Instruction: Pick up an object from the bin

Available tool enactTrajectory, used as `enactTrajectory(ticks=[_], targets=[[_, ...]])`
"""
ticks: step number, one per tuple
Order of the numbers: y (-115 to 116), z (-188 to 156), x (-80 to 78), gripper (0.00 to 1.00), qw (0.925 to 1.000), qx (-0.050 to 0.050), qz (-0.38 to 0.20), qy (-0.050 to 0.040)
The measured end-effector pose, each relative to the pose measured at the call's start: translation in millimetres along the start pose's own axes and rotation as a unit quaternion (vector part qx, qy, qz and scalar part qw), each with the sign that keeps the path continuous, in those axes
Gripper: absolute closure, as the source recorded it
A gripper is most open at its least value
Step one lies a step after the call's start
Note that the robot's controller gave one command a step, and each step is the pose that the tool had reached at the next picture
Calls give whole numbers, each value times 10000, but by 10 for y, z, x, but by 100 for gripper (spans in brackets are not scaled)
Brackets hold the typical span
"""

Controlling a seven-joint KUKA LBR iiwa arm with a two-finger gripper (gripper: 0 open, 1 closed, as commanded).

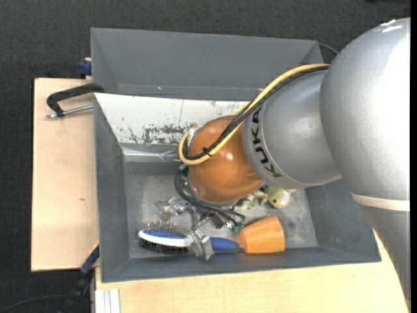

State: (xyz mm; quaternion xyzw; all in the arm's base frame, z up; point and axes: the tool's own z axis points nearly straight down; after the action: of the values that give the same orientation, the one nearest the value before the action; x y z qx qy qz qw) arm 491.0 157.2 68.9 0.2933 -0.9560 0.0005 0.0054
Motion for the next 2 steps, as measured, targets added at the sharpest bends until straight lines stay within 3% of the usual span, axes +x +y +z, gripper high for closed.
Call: enactTrajectory(ticks=[1, 2], targets=[[157, -18, -100, 0, 9836, -7, 1802, -60], [152, -12, -95, 100, 9835, -7, 1810, -53]])
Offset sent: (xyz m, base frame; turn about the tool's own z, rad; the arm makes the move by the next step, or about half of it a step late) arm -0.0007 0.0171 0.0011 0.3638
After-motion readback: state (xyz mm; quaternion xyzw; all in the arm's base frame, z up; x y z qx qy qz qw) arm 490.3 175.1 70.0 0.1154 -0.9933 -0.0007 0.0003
